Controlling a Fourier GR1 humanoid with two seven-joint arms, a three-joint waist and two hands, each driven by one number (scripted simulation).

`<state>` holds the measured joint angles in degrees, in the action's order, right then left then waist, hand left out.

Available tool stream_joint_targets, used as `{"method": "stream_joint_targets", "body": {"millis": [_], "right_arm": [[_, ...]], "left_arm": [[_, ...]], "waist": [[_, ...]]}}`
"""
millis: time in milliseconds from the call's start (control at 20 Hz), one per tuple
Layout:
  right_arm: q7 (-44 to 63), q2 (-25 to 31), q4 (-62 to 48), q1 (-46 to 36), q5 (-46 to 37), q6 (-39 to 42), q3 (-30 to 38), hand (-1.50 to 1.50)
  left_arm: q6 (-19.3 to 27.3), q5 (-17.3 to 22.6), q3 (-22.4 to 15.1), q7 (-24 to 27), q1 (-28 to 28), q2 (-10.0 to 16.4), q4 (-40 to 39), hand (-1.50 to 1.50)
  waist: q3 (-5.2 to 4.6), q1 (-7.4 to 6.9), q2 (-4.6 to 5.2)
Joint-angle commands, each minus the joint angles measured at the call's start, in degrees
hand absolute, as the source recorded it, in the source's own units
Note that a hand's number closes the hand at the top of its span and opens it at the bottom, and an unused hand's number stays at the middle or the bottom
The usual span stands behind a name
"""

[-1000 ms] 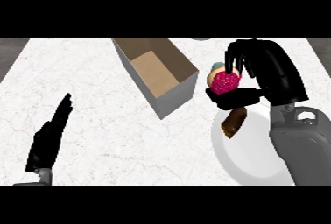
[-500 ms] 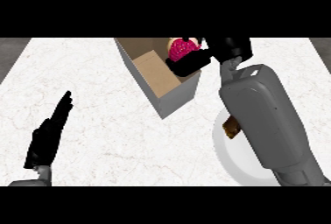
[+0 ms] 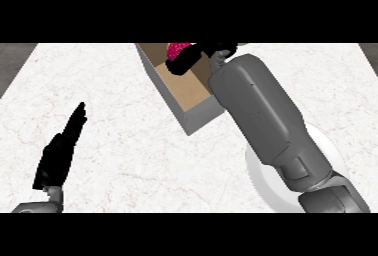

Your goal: Pick the cupcake from the plate and place it in the cardboard box

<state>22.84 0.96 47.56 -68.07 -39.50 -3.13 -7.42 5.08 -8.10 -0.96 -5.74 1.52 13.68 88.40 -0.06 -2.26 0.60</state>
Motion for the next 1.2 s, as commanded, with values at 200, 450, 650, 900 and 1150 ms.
{"method": "stream_joint_targets", "body": {"millis": [200,450,650,900,1150], "right_arm": [[-2.1,-0.9,-20.3,-6.2,4.5,-7.5,-0.6,1.50],[-3.2,-1.0,-25.8,-9.6,10.4,-10.1,-1.5,-1.50],[-8.8,-1.0,-27.2,-6.8,14.0,-16.4,-0.6,-1.50],[-14.0,-1.0,-24.2,-7.1,18.7,-27.6,6.7,-1.50],[-21.7,0.3,-22.5,-6.5,26.0,-27.0,14.8,-1.50]], "left_arm": [[-2.0,0.9,0.5,1.3,-0.2,0.4,0.0,0.00],[-2.2,0.6,0.3,-0.6,4.5,-0.4,-2.4,0.00],[-0.6,-1.9,-2.4,-0.2,1.9,-1.9,0.5,0.00],[-0.8,-1.5,-0.2,0.4,3.9,-0.8,-2.2,0.00],[-0.3,-1.4,-0.4,-0.2,0.8,-1.2,0.7,0.00]], "waist": [[-0.01,-1.73,0.44],[-0.02,-2.61,0.72],[0.03,-3.70,0.84],[0.06,-2.38,1.05],[0.12,-1.17,0.62]]}}
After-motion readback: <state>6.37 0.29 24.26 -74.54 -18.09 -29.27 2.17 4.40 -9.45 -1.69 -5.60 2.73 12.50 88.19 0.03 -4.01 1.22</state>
